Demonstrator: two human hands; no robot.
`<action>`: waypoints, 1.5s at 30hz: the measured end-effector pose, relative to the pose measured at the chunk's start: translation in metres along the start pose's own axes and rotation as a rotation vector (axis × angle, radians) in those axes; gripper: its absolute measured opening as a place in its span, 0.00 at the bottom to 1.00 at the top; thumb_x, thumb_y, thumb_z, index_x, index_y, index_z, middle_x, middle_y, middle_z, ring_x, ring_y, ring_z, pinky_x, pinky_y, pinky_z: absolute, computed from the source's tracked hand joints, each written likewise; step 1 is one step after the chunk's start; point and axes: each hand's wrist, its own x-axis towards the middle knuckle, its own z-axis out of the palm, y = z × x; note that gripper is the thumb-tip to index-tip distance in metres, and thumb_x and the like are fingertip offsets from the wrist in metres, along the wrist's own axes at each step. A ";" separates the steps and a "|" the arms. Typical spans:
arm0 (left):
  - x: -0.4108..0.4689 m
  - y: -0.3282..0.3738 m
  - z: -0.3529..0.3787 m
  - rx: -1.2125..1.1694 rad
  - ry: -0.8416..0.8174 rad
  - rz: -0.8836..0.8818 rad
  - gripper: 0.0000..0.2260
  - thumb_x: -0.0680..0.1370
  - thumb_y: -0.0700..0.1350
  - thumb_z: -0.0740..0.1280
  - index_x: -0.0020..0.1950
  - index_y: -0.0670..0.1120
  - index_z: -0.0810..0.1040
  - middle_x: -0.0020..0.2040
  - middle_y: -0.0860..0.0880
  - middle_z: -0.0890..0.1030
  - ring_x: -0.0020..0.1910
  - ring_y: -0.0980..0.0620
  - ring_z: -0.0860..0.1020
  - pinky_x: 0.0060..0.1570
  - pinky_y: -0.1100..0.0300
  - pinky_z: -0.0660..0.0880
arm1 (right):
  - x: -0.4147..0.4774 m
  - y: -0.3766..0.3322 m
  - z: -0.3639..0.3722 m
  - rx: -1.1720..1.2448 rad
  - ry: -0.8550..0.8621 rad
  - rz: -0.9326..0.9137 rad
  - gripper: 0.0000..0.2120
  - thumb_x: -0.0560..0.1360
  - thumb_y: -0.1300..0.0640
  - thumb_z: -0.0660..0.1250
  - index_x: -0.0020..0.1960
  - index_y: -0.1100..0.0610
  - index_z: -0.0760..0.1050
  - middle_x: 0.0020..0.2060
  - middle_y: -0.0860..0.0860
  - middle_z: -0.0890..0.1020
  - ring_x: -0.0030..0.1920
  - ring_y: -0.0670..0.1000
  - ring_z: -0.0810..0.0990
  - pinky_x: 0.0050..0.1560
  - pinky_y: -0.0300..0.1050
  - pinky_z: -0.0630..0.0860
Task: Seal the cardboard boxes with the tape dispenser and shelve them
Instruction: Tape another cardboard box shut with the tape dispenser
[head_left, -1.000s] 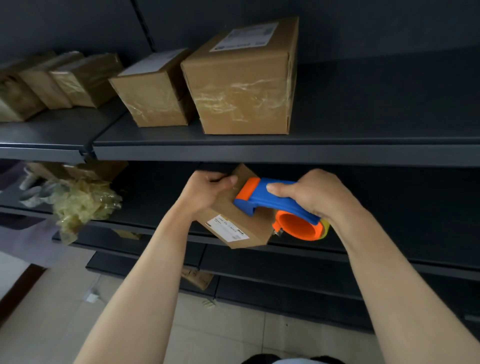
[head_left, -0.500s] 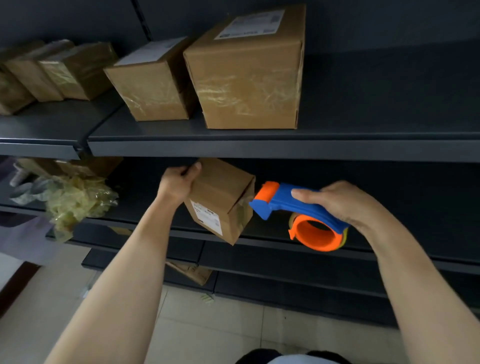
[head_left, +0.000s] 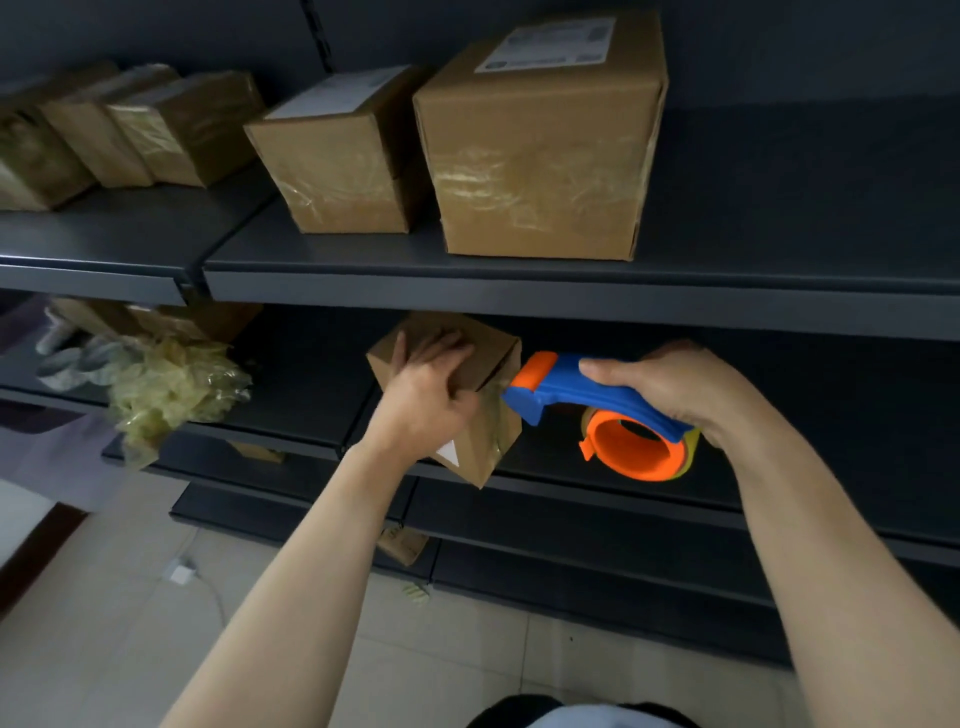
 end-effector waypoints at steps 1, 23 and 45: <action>0.000 0.002 0.002 0.089 -0.043 0.024 0.26 0.74 0.47 0.67 0.71 0.43 0.69 0.71 0.46 0.68 0.74 0.50 0.58 0.74 0.50 0.39 | 0.000 0.000 0.000 0.006 0.003 0.000 0.27 0.64 0.31 0.71 0.39 0.57 0.78 0.34 0.53 0.81 0.35 0.52 0.80 0.32 0.43 0.69; 0.009 0.018 0.038 0.014 0.284 -0.146 0.15 0.68 0.40 0.68 0.54 0.45 0.81 0.56 0.45 0.79 0.58 0.39 0.72 0.67 0.48 0.57 | -0.015 -0.010 -0.002 0.108 0.032 -0.052 0.27 0.65 0.31 0.68 0.31 0.56 0.77 0.24 0.50 0.79 0.29 0.51 0.78 0.30 0.43 0.66; 0.018 0.013 0.040 -0.130 0.229 -0.194 0.16 0.77 0.47 0.68 0.65 0.51 0.76 0.70 0.50 0.71 0.74 0.50 0.58 0.69 0.62 0.43 | -0.008 0.031 0.003 0.156 -0.009 0.034 0.26 0.66 0.35 0.71 0.40 0.59 0.81 0.33 0.55 0.83 0.35 0.54 0.81 0.35 0.43 0.71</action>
